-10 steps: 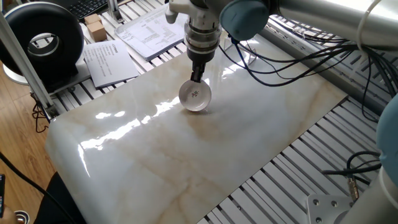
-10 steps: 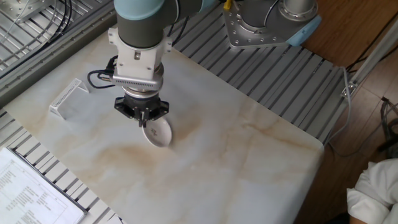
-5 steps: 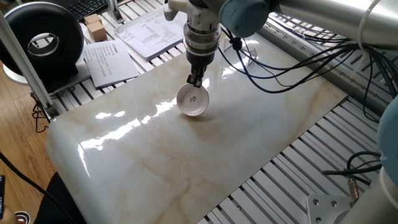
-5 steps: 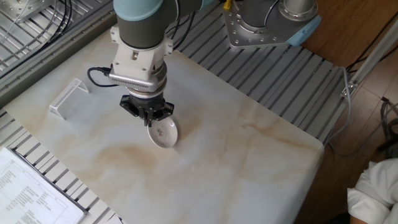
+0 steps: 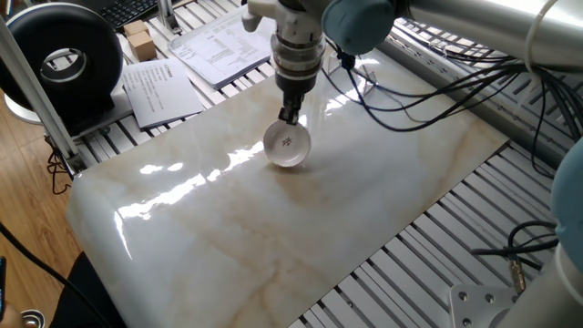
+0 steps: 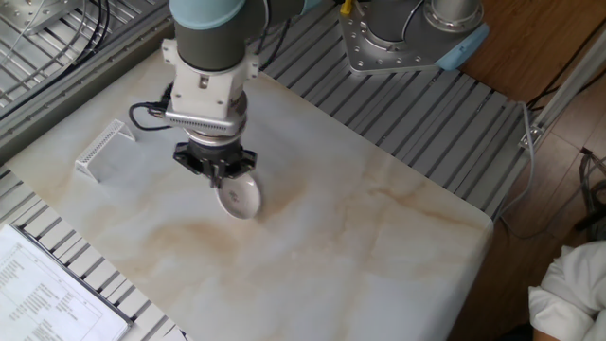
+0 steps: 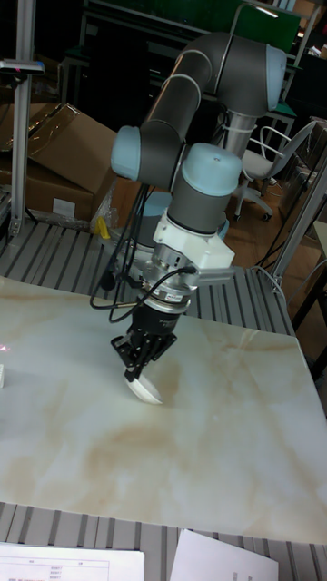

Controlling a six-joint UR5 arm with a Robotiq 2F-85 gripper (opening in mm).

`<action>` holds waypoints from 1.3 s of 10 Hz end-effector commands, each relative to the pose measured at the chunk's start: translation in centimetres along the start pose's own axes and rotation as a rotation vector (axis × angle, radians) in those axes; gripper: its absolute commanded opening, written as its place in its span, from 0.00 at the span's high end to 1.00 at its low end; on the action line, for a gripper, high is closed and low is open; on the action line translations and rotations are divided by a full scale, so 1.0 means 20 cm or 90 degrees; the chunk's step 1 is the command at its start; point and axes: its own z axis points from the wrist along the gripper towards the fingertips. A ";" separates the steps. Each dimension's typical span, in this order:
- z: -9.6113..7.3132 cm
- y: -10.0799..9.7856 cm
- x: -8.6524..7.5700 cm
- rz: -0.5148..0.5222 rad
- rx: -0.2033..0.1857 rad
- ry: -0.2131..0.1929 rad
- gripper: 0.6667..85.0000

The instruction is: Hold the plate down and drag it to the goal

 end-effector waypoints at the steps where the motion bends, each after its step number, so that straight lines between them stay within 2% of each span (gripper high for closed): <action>1: 0.03 -0.17 0.08 -0.051 0.042 -0.007 0.99; 2: 0.04 -0.11 0.06 -0.021 0.020 -0.022 0.99; 3: 0.04 -0.10 0.05 0.006 0.014 -0.027 0.99; 5: 0.04 -0.12 0.03 0.003 0.025 -0.035 0.99; 6: 0.04 -0.19 0.04 -0.035 0.049 -0.032 0.99; 7: 0.02 -0.30 0.09 -0.085 0.082 -0.021 0.99; 8: -0.01 -0.39 0.13 -0.120 0.100 -0.016 0.99; 9: -0.02 -0.43 0.17 -0.131 0.106 -0.015 0.99; 10: 0.00 -0.41 0.15 -0.120 0.103 -0.022 0.99; 13: 0.01 -0.30 0.09 -0.068 0.049 -0.060 0.99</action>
